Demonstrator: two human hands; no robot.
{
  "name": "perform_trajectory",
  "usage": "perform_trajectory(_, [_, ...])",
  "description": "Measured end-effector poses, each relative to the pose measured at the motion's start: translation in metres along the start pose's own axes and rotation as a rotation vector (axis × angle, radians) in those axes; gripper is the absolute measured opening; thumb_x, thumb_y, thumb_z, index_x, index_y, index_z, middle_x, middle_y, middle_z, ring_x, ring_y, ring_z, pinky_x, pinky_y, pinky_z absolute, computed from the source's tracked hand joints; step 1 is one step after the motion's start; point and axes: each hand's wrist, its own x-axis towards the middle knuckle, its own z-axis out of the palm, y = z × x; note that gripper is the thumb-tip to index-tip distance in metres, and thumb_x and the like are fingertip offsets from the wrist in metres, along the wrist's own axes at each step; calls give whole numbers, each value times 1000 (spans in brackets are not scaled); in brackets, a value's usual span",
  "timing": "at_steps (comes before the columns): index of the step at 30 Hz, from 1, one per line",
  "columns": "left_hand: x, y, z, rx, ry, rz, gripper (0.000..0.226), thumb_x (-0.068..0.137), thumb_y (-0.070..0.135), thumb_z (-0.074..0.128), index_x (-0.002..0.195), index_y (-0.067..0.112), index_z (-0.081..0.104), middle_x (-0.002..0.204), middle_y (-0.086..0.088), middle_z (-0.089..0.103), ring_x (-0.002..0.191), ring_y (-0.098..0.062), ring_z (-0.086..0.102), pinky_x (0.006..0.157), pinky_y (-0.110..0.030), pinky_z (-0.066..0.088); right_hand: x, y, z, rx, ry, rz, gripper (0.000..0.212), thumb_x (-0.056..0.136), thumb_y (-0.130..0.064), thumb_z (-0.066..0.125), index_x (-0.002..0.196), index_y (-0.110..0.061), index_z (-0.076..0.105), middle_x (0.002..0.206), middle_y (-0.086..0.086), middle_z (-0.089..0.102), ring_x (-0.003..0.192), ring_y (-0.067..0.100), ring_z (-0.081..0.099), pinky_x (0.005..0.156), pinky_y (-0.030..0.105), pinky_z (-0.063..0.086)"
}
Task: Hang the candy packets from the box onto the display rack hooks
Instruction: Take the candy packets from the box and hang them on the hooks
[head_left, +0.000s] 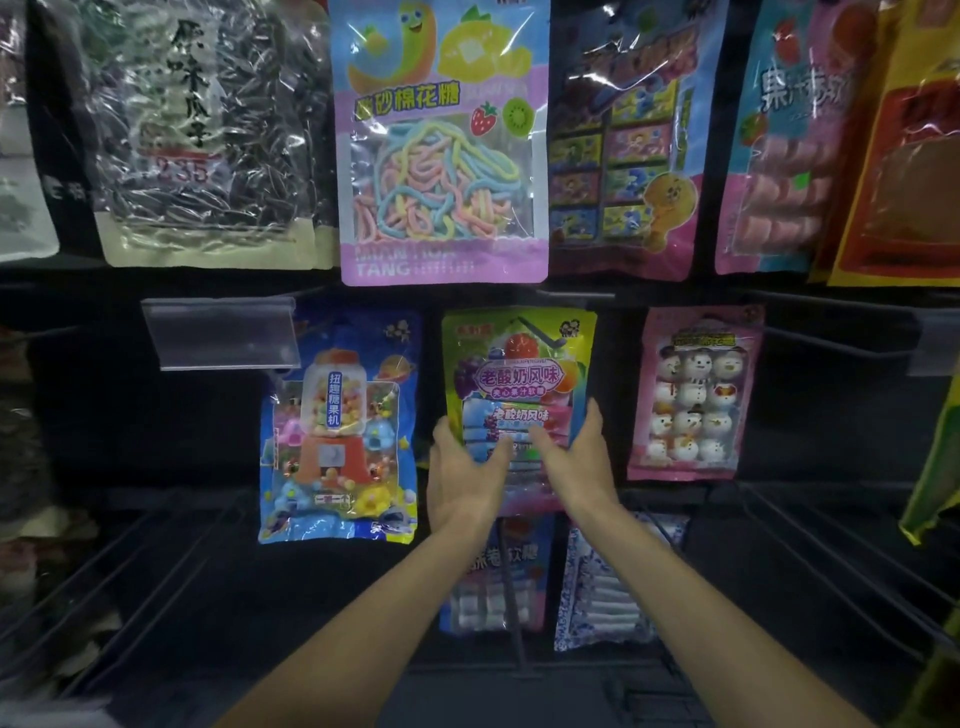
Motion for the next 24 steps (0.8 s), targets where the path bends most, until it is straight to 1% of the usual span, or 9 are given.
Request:
perform_trajectory(2, [3,0,2,22,21,15,81,95,57,65,159,24,28,151,-3,52,131,-28,57,98,-42,50,1,-1,4,8,-15,-15,102,98,-48,70,170,-23,1,171,10,26,150,32,41,115,45,40])
perform_trajectory(3, [5,0,3,36,27,22,81,97,58,62,161,24,25,154,-3,49,133,-29,55,97,-41,47,2,-1,6,0,-7,-23,106,96,-49,72,169,-24,0,170,11,26,149,32,42,113,45,42])
perform_trajectory(7, [14,0,10,81,25,49,84,104,58,47,167,22,5,172,-5,24,151,-29,38,108,-47,41,4,5,16,-45,95,-89,126,80,-49,89,168,-32,2,160,11,38,140,31,52,105,47,51])
perform_trajectory(10, [20,-3,17,74,16,46,81,106,59,39,167,22,2,173,-9,19,152,-33,35,111,-49,41,8,9,22,-71,106,-126,131,77,-47,92,168,-33,-1,158,12,40,136,32,55,103,45,52])
perform_trajectory(13, [25,-5,21,45,13,28,75,107,60,32,167,23,6,173,-13,18,153,-36,32,114,-51,37,11,11,25,-104,140,-150,130,78,-52,89,167,-36,-3,155,12,42,133,34,57,101,49,54])
perform_trajectory(15, [32,-5,23,42,14,15,73,107,59,31,167,21,13,171,-15,22,153,-38,33,114,-53,37,15,11,25,-155,170,-156,128,78,-58,87,167,-38,-3,152,11,45,130,34,59,96,48,56])
perform_trajectory(18, [45,-2,26,57,8,-10,65,108,56,30,158,15,30,161,-18,35,142,-41,44,105,-51,42,21,8,25,-196,167,-149,127,76,-60,87,168,-39,1,146,10,48,126,33,60,93,45,55])
perform_trajectory(20, [50,1,26,72,-11,-21,60,109,54,31,150,10,38,153,-18,41,135,-42,49,100,-49,41,25,6,25,-229,164,-140,127,74,-64,86,167,-41,3,143,10,49,125,34,61,93,47,56])
perform_trajectory(24, [54,-2,25,111,-35,2,60,109,53,33,146,7,40,150,-20,43,133,-43,50,99,-49,42,24,12,26,-269,137,-125,126,74,-70,83,166,-43,1,142,10,50,123,35,62,92,49,57])
